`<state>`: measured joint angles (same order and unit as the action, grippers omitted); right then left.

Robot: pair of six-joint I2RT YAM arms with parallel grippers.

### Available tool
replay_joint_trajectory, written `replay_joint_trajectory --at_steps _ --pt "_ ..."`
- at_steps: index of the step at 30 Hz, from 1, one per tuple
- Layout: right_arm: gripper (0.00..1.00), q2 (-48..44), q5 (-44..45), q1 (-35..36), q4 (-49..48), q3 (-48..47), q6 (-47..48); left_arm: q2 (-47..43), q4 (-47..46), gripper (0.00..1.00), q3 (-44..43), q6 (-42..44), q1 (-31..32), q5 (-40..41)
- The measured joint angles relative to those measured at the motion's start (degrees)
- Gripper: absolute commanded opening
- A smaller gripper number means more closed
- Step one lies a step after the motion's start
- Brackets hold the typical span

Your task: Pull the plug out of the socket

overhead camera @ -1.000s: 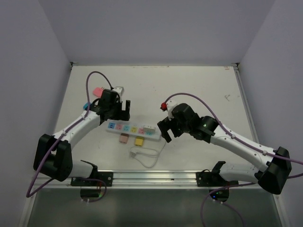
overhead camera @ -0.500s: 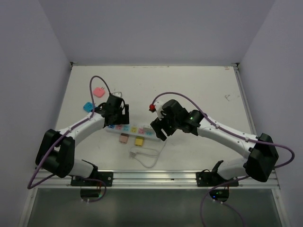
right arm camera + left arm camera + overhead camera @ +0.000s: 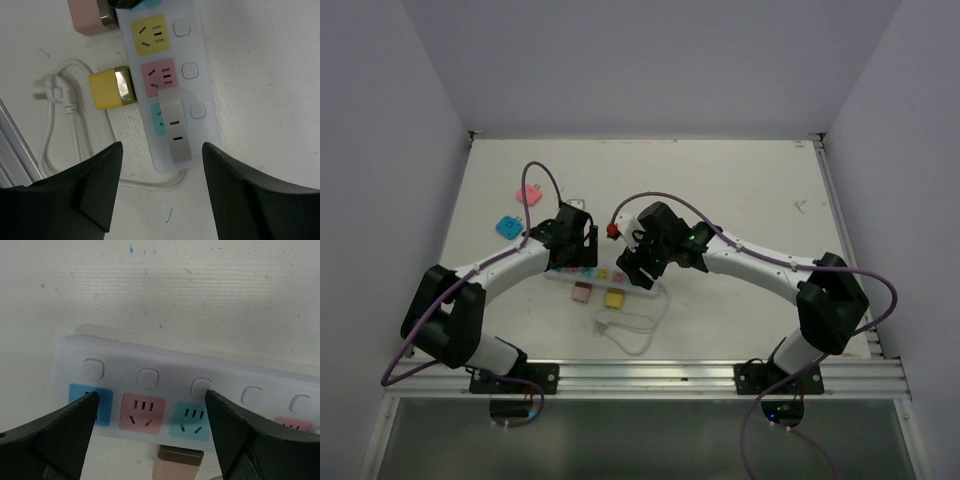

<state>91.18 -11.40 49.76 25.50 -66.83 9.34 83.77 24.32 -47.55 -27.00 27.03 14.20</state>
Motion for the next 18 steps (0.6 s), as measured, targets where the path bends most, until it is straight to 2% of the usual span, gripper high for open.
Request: replay_joint_trajectory --at_steps 4,5,7,10,11,14,18 --pt "0.63 3.1 -0.3 0.0 -1.1 -0.6 2.3 0.1 -0.2 0.91 0.1 0.0 0.0 0.0" --pt "0.57 3.8 -0.4 0.0 -1.4 -0.7 2.7 0.1 -0.3 0.91 0.1 0.0 0.0 0.0" --pt "0.51 5.2 -0.6 0.0 -2.1 -0.7 3.5 0.3 -0.5 0.9 0.1 0.0 0.0 0.0" --pt "0.36 6.9 -0.9 0.0 -3.1 -0.7 4.3 0.3 -0.7 0.89 0.1 0.0 0.0 0.1" --pt "0.23 7.4 -0.9 0.0 -3.3 -0.7 4.6 0.4 -0.7 0.89 0.1 0.0 0.0 0.1" --pt "0.0 8.0 -1.3 -0.2 -4.3 -0.7 5.6 0.5 -1.0 0.85 0.1 -0.1 0.1 0.1" --pt "0.0 8.0 -1.6 -0.2 -4.5 -0.7 5.9 0.8 -1.4 0.83 0.1 -0.6 0.1 0.3"
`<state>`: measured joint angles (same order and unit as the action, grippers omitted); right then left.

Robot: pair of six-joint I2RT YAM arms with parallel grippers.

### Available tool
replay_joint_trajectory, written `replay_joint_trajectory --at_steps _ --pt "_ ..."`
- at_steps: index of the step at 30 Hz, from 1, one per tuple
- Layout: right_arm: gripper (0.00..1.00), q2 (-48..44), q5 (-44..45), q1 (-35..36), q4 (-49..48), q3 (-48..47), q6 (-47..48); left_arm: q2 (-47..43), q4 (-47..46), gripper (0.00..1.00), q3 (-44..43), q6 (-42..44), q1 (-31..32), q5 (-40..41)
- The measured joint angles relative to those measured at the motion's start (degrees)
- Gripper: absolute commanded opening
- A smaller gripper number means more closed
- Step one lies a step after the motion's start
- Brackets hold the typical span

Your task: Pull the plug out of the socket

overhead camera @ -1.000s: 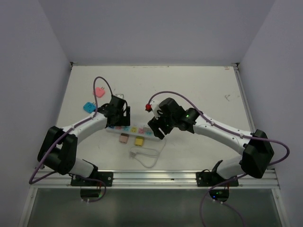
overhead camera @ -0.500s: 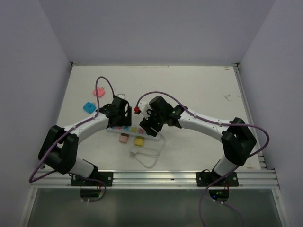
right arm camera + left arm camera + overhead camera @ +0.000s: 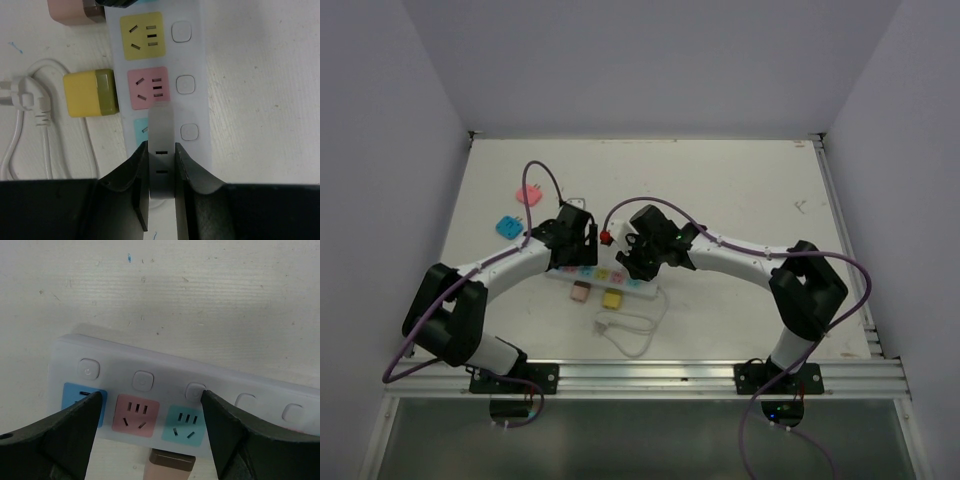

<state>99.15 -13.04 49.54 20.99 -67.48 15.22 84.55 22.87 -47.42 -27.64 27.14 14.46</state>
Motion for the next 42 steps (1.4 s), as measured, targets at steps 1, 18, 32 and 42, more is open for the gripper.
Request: replay_joint_trajectory --at_steps 1,18,32,42 --pt "0.0 0.0 0.0 0.0 0.0 0.0 0.0 0.1 -0.1 0.83 0.0 -0.2 0.0 0.2" --pt "0.0 -2.7 0.0 0.0 -7.7 5.2 -1.2 1.5 -2.2 0.82 0.3 -3.5 1.1 3.8" --pt "0.0 -2.8 -0.4 0.0 -9.6 6.1 -2.6 -0.7 4.2 0.91 -1.0 -4.8 1.1 0.4" --pt "0.0 -2.8 -0.4 0.1 -10.8 6.7 -3.3 -1.3 6.8 0.9 -1.1 -4.7 1.8 -0.8"
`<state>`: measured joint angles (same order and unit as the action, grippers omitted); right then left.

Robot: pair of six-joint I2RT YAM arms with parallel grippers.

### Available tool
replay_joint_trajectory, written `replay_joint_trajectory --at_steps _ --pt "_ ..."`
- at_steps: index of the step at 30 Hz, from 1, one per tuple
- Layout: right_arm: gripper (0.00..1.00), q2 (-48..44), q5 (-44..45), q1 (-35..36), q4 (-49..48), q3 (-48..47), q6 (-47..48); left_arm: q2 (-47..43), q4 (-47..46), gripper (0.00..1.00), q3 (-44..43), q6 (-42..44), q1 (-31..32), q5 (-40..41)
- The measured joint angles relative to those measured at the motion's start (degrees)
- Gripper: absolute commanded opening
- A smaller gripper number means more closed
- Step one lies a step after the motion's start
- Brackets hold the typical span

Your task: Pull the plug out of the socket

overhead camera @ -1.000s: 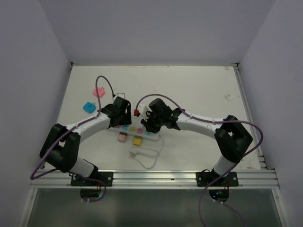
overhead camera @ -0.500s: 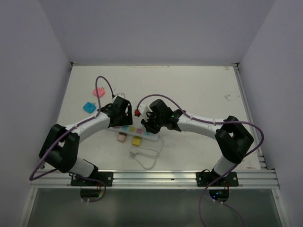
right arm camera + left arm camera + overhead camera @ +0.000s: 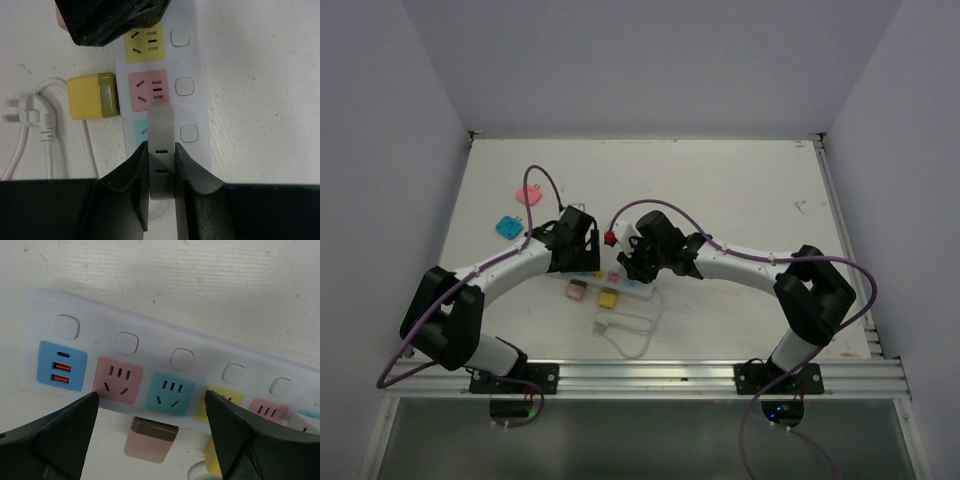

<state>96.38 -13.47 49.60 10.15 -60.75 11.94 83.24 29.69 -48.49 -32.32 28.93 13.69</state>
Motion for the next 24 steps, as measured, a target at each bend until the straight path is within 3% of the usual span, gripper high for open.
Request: replay_joint_trajectory --at_steps 16,24 --pt "0.0 0.0 0.1 0.0 0.4 -0.3 -0.6 5.0 -3.0 0.81 -1.9 0.0 1.9 1.7" --pt "0.0 2.2 0.7 -0.1 11.1 -8.5 -0.5 6.1 -6.1 0.8 -1.9 -0.1 2.3 2.7"
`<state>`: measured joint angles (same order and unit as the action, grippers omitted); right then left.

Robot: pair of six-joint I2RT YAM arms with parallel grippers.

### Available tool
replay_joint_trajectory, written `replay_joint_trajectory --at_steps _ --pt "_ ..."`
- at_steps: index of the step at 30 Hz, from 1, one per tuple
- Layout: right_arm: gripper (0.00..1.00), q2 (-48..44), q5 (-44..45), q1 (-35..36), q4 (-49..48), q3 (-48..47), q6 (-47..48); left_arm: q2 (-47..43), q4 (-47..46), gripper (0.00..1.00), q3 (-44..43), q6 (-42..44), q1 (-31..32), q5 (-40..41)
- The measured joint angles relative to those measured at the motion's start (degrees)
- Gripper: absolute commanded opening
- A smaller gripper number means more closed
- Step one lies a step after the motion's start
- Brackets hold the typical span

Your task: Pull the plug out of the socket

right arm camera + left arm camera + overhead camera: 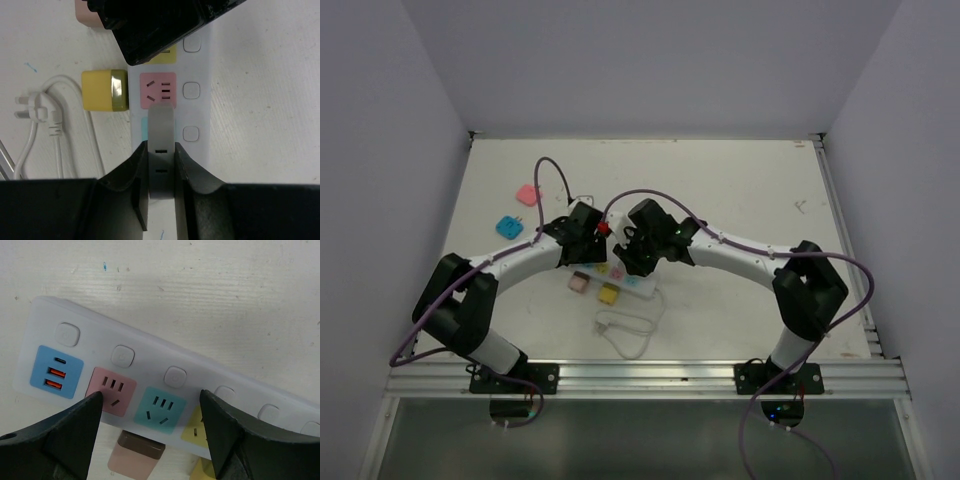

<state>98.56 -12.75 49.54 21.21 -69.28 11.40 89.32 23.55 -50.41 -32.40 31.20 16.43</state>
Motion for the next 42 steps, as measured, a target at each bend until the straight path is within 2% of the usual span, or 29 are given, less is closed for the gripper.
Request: replay_joint_trajectory --at_steps 13,19,22,28,34,42 --pt "0.0 0.1 1.2 -0.1 3.2 -2.0 -0.5 0.9 -2.7 0.79 0.0 0.0 0.1 0.9" --pt "0.0 -5.4 5.7 -1.0 3.5 1.3 -1.1 1.3 -3.5 0.8 -0.2 0.0 0.8 1.5" --pt "0.0 -10.6 6.1 -5.1 1.8 4.7 -3.2 1.6 -3.6 0.8 -0.5 0.0 0.9 1.6" --pt "0.0 -15.3 6.2 -20.8 -3.1 8.8 -11.6 1.6 -3.3 0.8 -1.2 0.0 0.9 1.6" --pt "0.0 -10.3 1.6 -30.9 -9.7 10.6 -23.9 1.7 -2.9 0.81 -1.9 -0.1 0.9 1.6" --pt "0.02 5.2 -3.7 -33.4 -17.2 5.3 -36.5 2.0 -2.7 0.81 -2.3 -0.1 0.9 1.4"
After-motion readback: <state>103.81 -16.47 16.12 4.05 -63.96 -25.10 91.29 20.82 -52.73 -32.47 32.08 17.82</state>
